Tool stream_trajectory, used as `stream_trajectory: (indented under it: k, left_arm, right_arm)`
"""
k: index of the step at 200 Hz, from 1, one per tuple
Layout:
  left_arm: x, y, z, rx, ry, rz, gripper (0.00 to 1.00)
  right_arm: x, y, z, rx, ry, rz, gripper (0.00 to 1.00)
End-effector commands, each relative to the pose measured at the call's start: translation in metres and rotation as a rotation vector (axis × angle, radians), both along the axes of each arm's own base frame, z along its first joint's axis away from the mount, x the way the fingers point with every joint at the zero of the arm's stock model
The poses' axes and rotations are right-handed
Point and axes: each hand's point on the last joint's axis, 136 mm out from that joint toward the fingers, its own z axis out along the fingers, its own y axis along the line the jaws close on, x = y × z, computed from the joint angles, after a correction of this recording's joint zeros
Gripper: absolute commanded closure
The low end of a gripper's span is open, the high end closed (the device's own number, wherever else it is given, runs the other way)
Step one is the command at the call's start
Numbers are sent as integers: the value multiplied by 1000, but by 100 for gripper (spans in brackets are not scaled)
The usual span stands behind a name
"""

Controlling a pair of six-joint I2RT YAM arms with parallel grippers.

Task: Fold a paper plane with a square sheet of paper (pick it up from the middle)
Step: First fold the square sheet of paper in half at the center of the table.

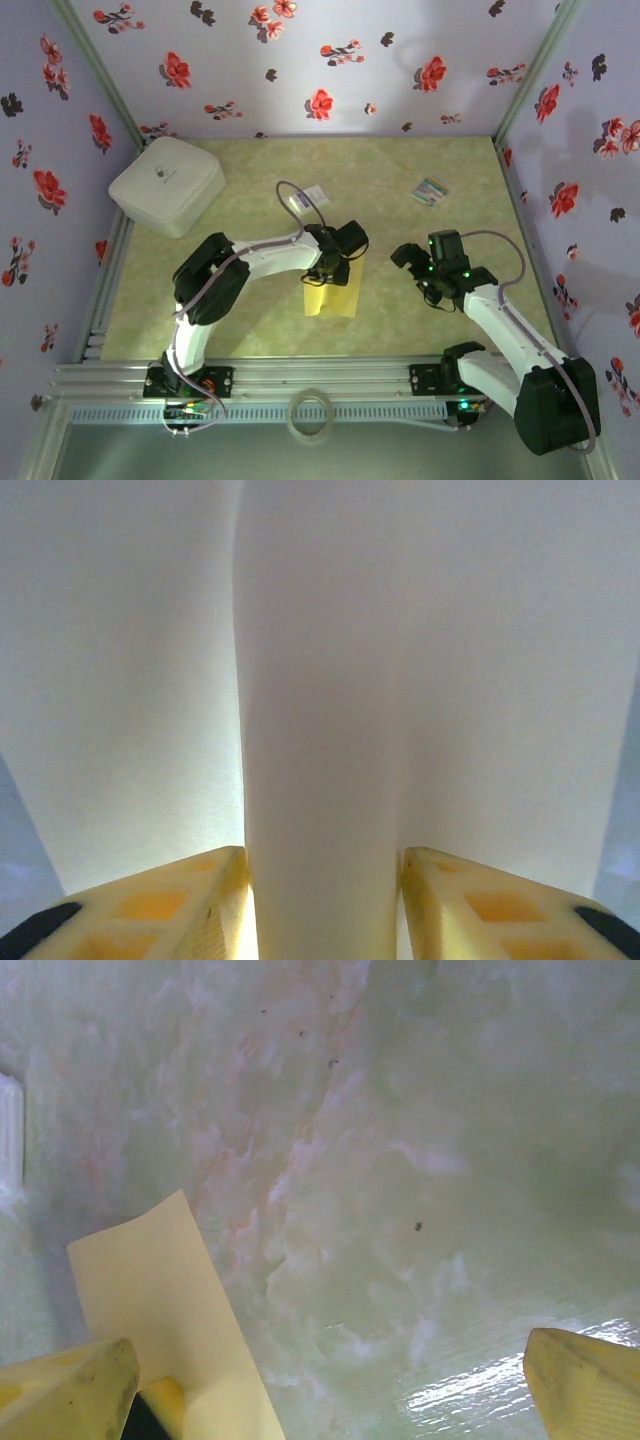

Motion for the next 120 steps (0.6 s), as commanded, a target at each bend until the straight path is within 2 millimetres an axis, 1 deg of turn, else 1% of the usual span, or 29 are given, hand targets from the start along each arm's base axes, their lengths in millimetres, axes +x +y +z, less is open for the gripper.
stream_trajectory:
  k: [1,20,43,120]
  left_arm:
    - [9,-2,23,-64,-63,21,56]
    - [11,0,26,-109,-71,43,56]
    - [12,-5,35,-207,-64,45,56]
    - [14,-39,77,-639,-6,14,57]
  right_arm:
    - [2,-3,8,-8,-9,-34,1]
    - [5,-3,9,-2,-10,-43,1]
    - [10,1,17,21,-39,-40,1]
    - [16,5,28,81,-123,-57,1]
